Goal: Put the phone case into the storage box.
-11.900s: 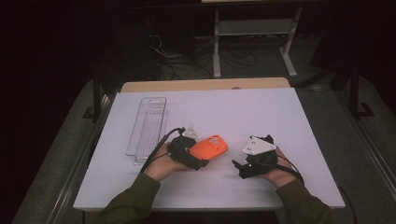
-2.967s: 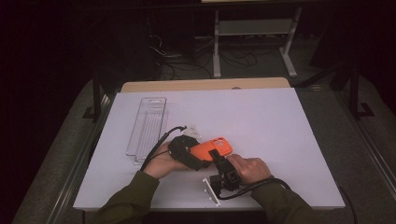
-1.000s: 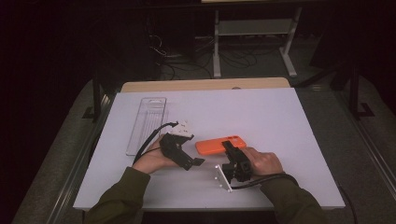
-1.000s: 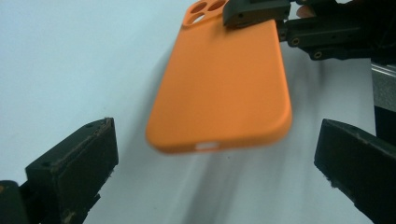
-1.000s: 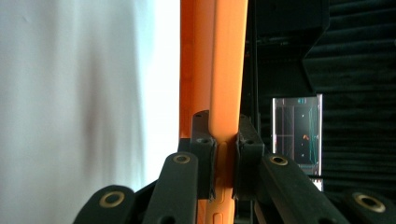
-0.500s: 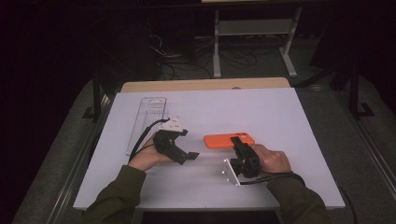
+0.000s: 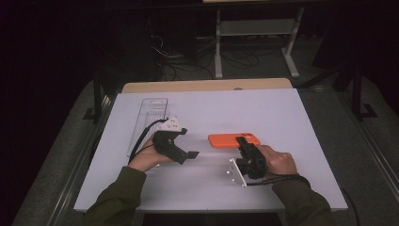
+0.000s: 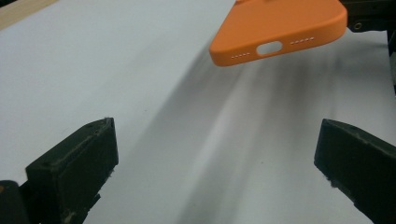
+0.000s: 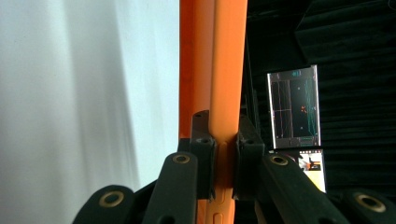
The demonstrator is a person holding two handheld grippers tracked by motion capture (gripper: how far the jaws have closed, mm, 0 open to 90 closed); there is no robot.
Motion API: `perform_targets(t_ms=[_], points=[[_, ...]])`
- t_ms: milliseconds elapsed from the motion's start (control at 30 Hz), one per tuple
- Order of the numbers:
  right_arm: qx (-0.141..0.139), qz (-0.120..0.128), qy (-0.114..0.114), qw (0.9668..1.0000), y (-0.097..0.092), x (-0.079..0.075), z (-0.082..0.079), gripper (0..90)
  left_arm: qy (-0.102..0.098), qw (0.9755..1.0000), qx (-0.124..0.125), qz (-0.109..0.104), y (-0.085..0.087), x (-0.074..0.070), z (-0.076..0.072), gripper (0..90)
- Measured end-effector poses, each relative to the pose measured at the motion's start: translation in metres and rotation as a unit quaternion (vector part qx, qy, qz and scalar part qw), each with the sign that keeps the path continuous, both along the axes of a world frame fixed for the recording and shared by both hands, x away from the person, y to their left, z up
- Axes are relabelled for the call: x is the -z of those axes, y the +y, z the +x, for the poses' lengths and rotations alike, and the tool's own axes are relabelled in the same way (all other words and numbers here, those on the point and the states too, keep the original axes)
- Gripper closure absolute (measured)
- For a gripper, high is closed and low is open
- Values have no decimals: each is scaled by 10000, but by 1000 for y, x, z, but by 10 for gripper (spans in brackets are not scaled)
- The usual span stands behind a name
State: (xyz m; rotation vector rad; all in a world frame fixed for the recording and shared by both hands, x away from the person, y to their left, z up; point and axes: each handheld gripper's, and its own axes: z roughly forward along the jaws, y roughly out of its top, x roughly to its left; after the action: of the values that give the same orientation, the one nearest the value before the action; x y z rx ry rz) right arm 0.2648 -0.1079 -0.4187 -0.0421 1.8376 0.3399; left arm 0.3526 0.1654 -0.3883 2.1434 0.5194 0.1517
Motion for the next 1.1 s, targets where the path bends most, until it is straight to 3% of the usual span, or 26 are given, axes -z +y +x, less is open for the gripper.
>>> perform_targets(t_ms=[133, 433, 867, 1100], points=[[41, 74, 65, 9999, -2, -2, -2, 798, -6, 10000, 59, 6, 1, 1, 2, 0], [105, 552, 239, 9981, -6, -6, -2, 798, 37, 10000, 81, 28, 2, 1, 2, 0], [64, 700, 494, 9963, -4, -3, 3, 797, 63, 9999, 78, -24, 2, 2, 3, 0], [118, 920, 615, 9938, -5, -4, 5, 797, 90, 9999, 38, -81, 2, 2, 3, 0]])
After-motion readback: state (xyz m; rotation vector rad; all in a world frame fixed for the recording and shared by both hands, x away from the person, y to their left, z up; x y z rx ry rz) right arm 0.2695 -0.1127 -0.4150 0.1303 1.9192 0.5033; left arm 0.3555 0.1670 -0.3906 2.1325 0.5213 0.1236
